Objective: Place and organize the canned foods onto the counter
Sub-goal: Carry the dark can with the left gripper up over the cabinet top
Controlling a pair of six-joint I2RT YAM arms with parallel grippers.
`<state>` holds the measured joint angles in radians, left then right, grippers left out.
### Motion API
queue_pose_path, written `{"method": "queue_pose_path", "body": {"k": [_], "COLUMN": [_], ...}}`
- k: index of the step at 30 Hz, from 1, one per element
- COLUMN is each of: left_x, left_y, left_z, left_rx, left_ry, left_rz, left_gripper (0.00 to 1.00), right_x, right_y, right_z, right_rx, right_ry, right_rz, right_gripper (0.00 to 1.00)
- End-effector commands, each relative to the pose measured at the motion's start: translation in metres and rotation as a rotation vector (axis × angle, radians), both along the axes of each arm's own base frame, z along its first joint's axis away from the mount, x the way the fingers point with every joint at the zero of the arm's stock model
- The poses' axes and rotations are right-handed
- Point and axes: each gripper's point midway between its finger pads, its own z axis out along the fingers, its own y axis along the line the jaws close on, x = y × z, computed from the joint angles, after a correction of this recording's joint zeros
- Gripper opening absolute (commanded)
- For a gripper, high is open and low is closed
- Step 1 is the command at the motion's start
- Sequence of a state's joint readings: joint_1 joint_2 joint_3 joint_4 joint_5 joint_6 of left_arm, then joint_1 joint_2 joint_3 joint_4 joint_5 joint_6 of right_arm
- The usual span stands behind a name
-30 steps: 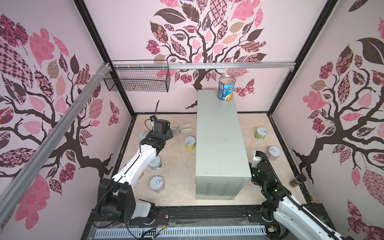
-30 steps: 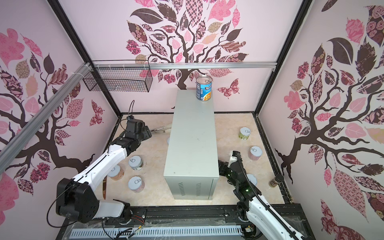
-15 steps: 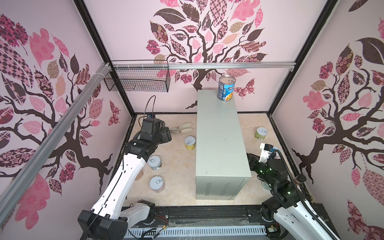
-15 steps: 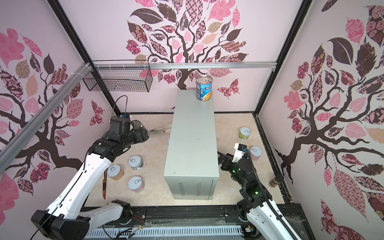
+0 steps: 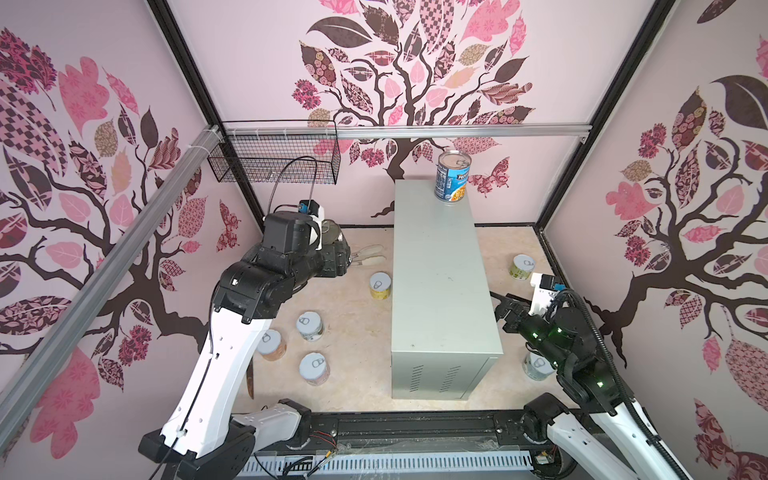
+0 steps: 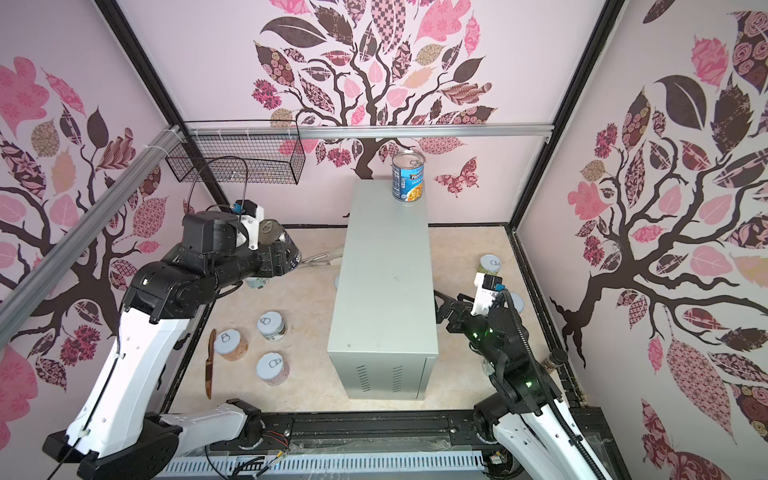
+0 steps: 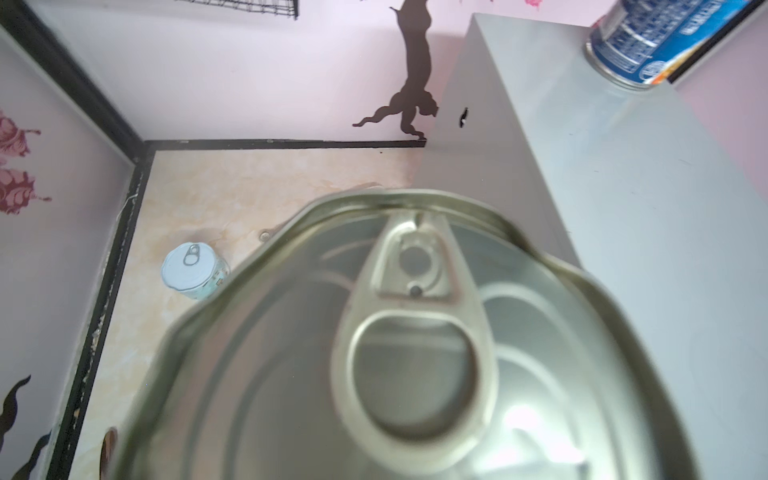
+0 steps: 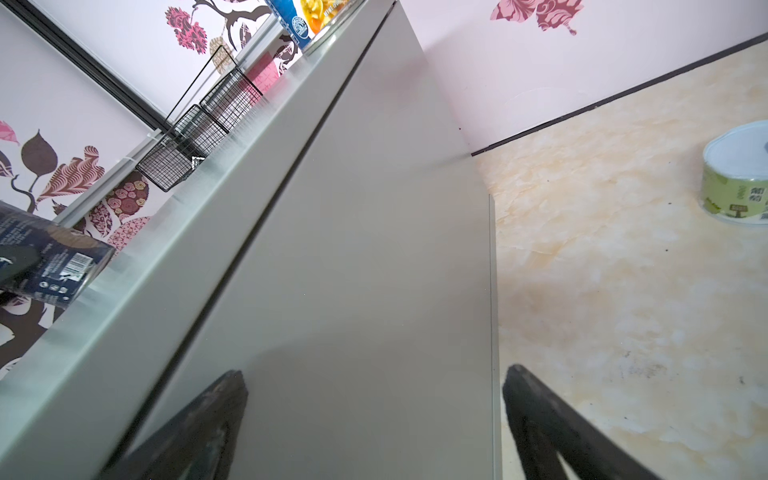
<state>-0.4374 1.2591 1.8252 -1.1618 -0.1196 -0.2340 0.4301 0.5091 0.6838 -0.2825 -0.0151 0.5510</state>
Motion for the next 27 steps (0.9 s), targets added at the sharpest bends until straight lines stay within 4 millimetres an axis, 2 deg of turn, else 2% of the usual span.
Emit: {"method": "queue_pose_path", "body": {"k": [1, 10, 18, 27], "left_x": [0.000, 0.018, 0.032, 0.045], "left_y": [-0.010, -0.062, -0.102, -0.144], "left_z": [0.054, 0.079, 0.073, 0.079], "left_rx": [-0.005, 0.021, 0.034, 0.017], "left_ry": [-0.148, -0.190, -0.184, -0.213], "left_rz": [-0.033, -0.144, -0.248, -0.335], "left_gripper": [0.61, 0.61, 0.61, 0.61], "right_x": [-0.004, -0.009, -0.010, -0.011], "right_y": [0.009, 0.018, 0.016, 0.021], "right_z": [0.018, 0.035, 0.033, 0.021], "right_rx": [-0.039, -0.089, -0.194, -0.216], "right_ry": [-0.021, -0.019, -0.012, 0.015], "right_rz": [0.067, 0.133, 0.154, 0.188], "right_gripper": [1.00, 1.00, 1.00, 1.00]}}
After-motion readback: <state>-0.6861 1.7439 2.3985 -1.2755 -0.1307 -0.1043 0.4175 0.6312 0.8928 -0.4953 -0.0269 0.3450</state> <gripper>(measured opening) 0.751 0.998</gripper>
